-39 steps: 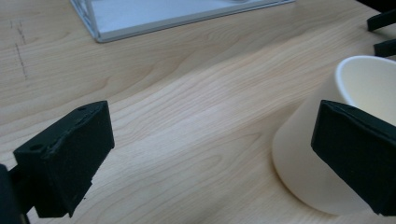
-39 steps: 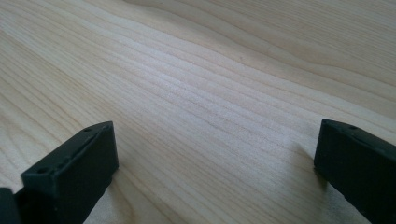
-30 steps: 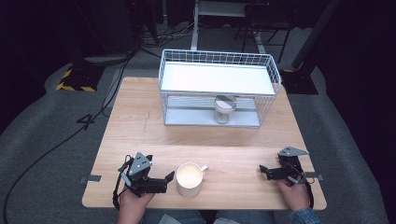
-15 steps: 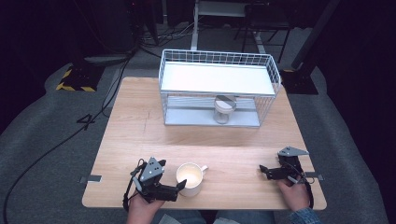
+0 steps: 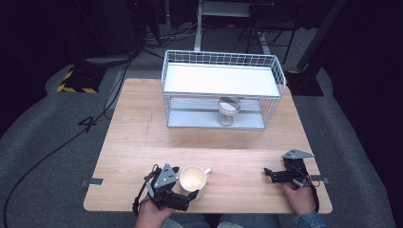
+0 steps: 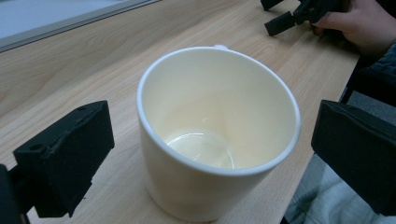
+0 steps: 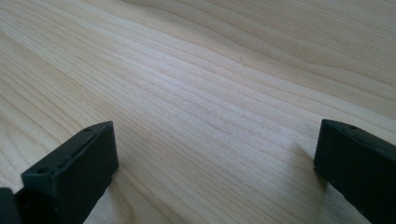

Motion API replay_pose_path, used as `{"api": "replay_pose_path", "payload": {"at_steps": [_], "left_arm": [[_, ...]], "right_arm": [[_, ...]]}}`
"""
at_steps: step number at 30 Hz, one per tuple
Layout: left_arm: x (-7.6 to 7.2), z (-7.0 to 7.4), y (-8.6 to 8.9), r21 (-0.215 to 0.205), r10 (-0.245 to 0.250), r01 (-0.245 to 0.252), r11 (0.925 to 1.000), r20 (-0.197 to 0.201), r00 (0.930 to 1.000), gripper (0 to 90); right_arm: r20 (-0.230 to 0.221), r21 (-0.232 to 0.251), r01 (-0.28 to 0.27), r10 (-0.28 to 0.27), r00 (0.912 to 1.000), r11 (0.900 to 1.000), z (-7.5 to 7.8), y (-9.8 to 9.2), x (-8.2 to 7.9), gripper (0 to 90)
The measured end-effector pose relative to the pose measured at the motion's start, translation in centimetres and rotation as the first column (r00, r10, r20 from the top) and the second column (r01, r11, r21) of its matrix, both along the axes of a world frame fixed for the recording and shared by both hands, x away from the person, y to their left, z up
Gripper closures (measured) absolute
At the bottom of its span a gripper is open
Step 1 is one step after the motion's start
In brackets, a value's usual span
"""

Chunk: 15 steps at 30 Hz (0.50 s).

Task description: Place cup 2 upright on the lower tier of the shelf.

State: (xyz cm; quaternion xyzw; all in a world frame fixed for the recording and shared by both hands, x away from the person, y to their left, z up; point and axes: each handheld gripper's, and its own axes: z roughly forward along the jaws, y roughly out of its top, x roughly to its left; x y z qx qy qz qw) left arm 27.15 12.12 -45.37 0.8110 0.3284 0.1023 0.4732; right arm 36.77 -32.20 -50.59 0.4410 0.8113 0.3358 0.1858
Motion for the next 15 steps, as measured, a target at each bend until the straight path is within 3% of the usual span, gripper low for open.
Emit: {"api": "replay_pose_path", "payload": {"at_steps": [15], "left_arm": [[1.0, -1.6, -1.7, 0.037, -0.009, 0.009, 0.9993, -0.016, 0.9998, 0.0]], "right_arm": [[-0.001, -0.001, 0.003, -0.003, 1.0000, 1.000, 0.0, 0.0, 0.0, 0.0]]}}
